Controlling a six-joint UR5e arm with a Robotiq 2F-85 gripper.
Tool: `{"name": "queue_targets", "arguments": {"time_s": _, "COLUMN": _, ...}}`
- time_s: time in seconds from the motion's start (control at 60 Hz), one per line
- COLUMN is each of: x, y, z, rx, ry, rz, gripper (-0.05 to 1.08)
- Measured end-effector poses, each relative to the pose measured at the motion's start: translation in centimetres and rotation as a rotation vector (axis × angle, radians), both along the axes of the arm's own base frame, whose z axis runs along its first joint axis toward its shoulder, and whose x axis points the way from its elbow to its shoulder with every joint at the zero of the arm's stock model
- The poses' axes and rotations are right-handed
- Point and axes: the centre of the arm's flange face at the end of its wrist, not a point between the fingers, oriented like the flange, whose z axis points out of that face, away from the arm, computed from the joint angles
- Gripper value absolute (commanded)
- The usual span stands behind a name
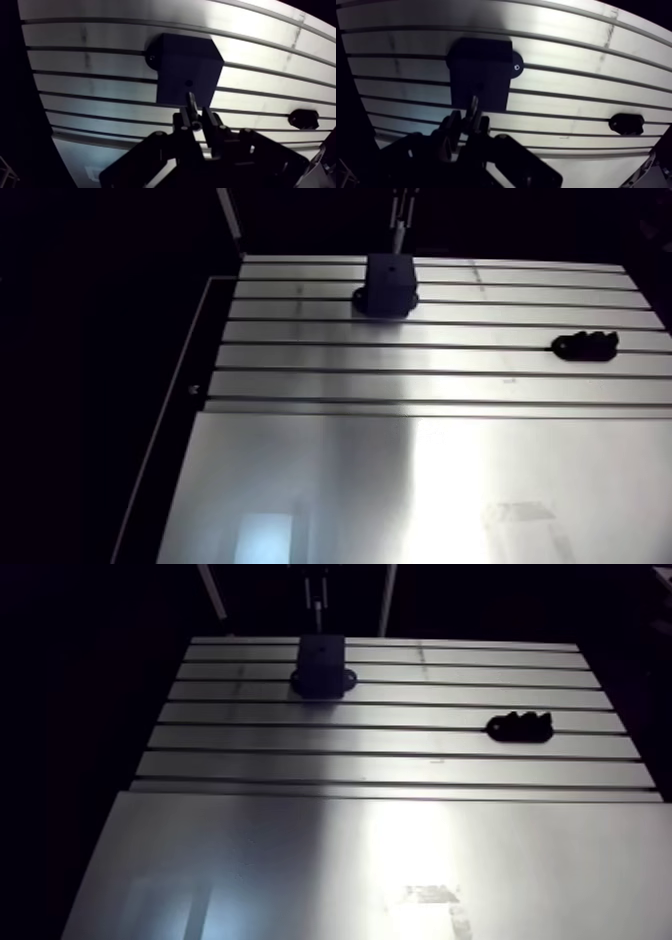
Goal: Pick up the M10 bolt and insert it into the hole until fully seated.
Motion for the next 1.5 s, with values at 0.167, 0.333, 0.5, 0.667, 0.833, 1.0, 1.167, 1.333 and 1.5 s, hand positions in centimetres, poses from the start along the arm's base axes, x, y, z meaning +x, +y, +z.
{"name": "queue_targets", "arguments": {"time_s": 0.167, "x": 0.0, "y": 0.0, "z": -0.4, "rx": 0.000, "ry": -0.004, "rz": 0.001, "gripper": 1.08}}
{"name": "queue_targets", "arguments": {"time_s": 0.333, "x": 0.0, "y": 0.1, "z": -0.6, "rx": 0.000, "ry": 0.002, "rz": 0.000, "gripper": 1.08}}
{"name": "queue_targets", "arguments": {"time_s": 0.5, "x": 0.0, "y": 0.2, "z": -0.9, "rx": 0.000, "ry": 0.004, "rz": -0.002, "gripper": 1.08}}
{"name": "queue_targets", "arguments": {"time_s": 0.667, "x": 0.0, "y": 0.4, "z": -1.0, "rx": 0.000, "ry": 0.003, "rz": -0.005, "gripper": 1.08}}
{"name": "queue_targets", "arguments": {"time_s": 0.833, "x": 0.1, "y": 0.5, "z": -1.3, "rx": 0.000, "ry": -0.002, "rz": -0.006, "gripper": 1.08}}
{"name": "queue_targets", "arguments": {"time_s": 1.0, "x": 0.2, "y": 0.5, "z": -1.5, "rx": 0.000, "ry": -0.005, "rz": -0.006, "gripper": 1.08}}
{"name": "queue_targets", "arguments": {"time_s": 1.167, "x": 0.2, "y": 0.5, "z": -1.6, "rx": 0.000, "ry": -0.007, "rz": -0.006, "gripper": 1.08}}
{"name": "queue_targets", "arguments": {"time_s": 1.333, "x": 0.2, "y": 0.5, "z": -1.6, "rx": 0.000, "ry": -0.007, "rz": -0.006, "gripper": 1.08}}
{"name": "queue_targets", "arguments": {"time_s": 1.5, "x": 0.1, "y": 0.6, "z": -1.9, "rx": 0.000, "ry": -0.011, "rz": -0.007, "gripper": 1.08}}
